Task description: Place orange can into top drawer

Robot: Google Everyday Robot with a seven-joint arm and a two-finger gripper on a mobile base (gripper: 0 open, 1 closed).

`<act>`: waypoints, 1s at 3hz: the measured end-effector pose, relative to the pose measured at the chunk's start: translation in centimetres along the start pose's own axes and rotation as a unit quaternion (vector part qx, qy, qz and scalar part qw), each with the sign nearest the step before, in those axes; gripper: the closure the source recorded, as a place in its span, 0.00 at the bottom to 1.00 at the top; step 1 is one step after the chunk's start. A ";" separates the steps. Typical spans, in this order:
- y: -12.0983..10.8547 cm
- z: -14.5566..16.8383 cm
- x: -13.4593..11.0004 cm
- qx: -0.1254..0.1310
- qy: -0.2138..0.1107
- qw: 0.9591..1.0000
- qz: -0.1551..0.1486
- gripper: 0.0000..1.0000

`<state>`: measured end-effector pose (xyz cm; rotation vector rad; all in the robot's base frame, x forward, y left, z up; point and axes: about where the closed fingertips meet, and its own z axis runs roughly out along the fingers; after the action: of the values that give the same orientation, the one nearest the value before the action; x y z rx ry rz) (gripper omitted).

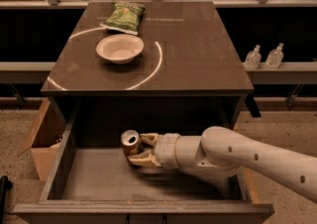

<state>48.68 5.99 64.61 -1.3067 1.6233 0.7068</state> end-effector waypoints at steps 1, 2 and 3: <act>0.4 -0.5 0.5 0.006 0.011 1.000 0.017 0.12; 0.6 -2.2 0.7 0.019 0.023 0.999 0.039 0.00; -0.2 -6.0 0.5 0.066 0.039 0.995 0.065 0.00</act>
Offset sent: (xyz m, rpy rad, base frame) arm -0.0199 -0.0449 0.0096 -0.0408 0.1025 -0.1389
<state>47.13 0.56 66.69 -1.1545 1.8006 0.6204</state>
